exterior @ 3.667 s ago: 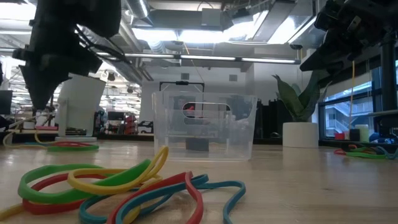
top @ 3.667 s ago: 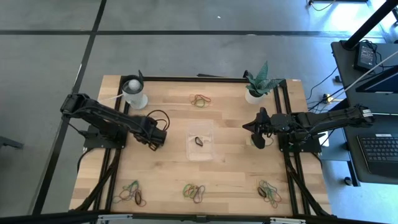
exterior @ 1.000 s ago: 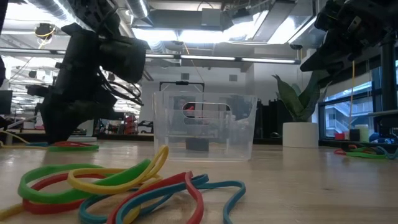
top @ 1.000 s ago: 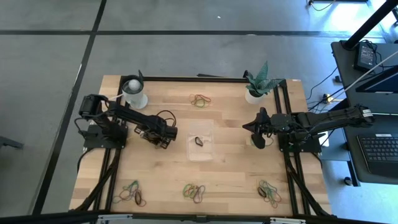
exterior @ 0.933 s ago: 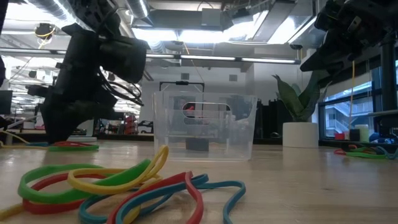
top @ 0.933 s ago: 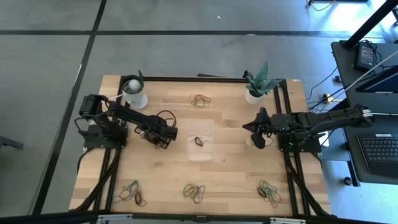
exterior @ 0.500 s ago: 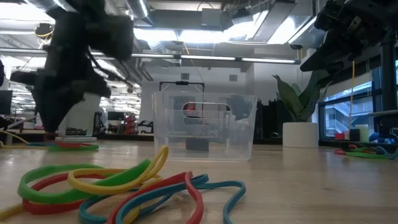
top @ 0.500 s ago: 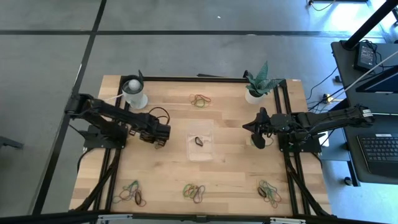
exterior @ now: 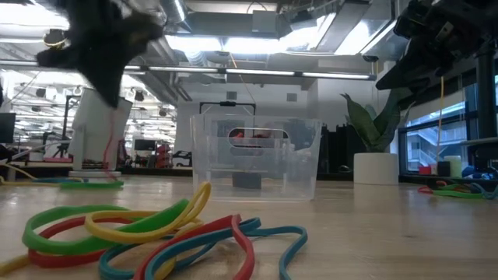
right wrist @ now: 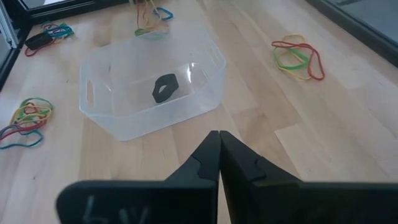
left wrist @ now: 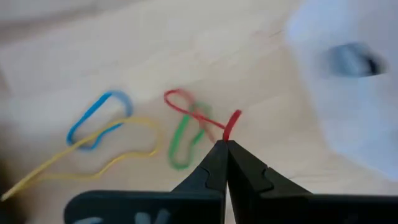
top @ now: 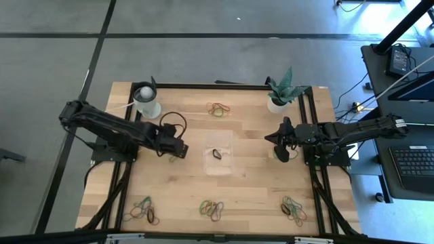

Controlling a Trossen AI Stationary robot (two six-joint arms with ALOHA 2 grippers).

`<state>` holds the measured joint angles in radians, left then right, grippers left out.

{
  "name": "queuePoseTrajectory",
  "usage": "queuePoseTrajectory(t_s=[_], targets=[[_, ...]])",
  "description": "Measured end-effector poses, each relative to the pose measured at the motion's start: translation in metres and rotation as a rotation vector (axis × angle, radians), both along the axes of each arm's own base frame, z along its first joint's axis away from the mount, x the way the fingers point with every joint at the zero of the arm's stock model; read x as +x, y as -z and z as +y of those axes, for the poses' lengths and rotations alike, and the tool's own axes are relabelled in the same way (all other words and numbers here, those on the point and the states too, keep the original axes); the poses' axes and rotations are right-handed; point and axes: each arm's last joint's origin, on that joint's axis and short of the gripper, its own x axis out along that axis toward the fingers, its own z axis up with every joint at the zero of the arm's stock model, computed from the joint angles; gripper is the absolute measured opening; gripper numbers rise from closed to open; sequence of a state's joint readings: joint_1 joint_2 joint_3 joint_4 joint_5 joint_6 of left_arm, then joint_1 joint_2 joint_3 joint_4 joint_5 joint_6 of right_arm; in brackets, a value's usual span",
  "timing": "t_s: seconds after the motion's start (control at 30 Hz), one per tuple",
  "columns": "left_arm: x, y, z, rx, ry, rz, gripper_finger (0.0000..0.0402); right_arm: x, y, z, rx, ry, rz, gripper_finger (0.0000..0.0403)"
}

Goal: Pick and place rubber bands into bin
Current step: Put the red rubber band into the transparent bin, then put the blue rubber band into the transparent bin

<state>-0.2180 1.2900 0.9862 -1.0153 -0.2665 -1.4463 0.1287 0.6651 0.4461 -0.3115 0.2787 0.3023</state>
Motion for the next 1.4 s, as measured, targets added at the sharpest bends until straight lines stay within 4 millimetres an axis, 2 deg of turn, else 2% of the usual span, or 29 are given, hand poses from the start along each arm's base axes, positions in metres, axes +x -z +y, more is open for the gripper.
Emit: queuePoseTrajectory(t_s=[0.53, 0.8, 0.97, 1.4], targets=[[0.023, -0.083, 0.005, 0.285, 0.158, -0.268, 0.0001, 0.000, 0.000, 0.000, 0.002, 0.001, 0.000, 0.0014], [0.053, -0.109, 0.016, 0.414, 0.261, -0.527, 0.0001, 0.000, 0.000, 0.000, 0.007, 0.004, -0.002, 0.0014], [0.075, -0.102, 0.024, 0.424, 0.326, -0.555, 0.0001, 0.000, 0.000, 0.000, 0.008, 0.005, -0.005, 0.0014], [0.122, -0.038, 0.031, 0.234, 0.391, -0.382, 0.0002, 0.000, 0.000, 0.000, 0.029, 0.016, -0.007, 0.0014]])
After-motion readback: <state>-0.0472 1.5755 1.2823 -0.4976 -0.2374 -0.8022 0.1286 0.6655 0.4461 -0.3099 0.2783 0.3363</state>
